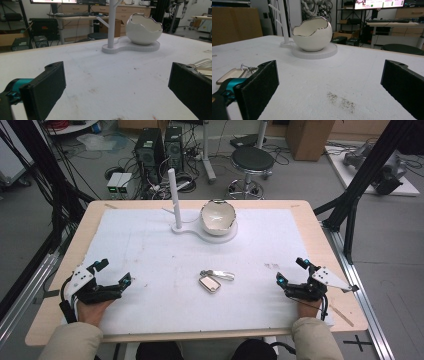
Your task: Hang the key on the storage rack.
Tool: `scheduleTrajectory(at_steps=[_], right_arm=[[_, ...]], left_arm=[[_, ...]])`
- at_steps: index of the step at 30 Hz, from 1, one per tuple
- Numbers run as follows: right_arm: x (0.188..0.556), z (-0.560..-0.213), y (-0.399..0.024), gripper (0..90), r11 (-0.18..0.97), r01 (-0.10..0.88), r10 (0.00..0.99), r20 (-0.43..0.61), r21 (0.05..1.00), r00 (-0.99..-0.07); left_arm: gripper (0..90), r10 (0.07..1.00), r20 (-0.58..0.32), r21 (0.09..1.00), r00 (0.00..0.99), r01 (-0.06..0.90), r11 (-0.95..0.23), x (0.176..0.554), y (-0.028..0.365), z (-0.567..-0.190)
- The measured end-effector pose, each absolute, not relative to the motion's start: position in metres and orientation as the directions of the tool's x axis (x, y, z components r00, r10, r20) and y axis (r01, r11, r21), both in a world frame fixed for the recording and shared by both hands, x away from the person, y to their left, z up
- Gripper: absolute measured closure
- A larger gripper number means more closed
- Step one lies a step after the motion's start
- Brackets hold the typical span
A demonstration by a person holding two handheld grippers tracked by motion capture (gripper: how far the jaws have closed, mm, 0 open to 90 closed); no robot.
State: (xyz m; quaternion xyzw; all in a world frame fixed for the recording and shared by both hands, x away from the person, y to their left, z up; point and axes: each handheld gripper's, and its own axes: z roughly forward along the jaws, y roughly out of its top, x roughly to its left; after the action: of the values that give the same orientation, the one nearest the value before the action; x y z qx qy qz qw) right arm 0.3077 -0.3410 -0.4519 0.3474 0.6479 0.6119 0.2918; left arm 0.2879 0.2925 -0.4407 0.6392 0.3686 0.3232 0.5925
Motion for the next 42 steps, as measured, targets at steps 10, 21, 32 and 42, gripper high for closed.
scheduleTrajectory(at_steps=[10, 21, 32, 42], right_arm=[[0.308, -0.452, -0.341, 0.6, 0.01, 0.094, 0.807, 0.047, 0.996, -0.588], [0.309, -0.452, -0.341, 0.6, 0.016, 0.095, 0.808, 0.043, 0.995, -0.588], [0.309, -0.452, -0.34, 0.7, 0.026, 0.099, 0.809, 0.037, 0.995, -0.587], [0.309, -0.452, -0.34, 0.6, 0.028, 0.104, 0.81, 0.038, 0.994, -0.585]], left_arm=[[1.7, 0.699, 0.1, 0.978, 0.708, 0.061, -0.201, 0.332, 0.271, -0.369], [1.7, 0.479, 0.207, 0.908, 0.853, 0.014, -0.418, 0.371, 0.216, -0.314], [1.7, 0.287, 0.276, 0.819, 0.917, -0.068, -0.57, 0.397, 0.163, -0.281], [1.7, 0.13, 0.234, 0.739, 0.963, -0.09, -0.668, 0.414, 0.111, -0.282]])
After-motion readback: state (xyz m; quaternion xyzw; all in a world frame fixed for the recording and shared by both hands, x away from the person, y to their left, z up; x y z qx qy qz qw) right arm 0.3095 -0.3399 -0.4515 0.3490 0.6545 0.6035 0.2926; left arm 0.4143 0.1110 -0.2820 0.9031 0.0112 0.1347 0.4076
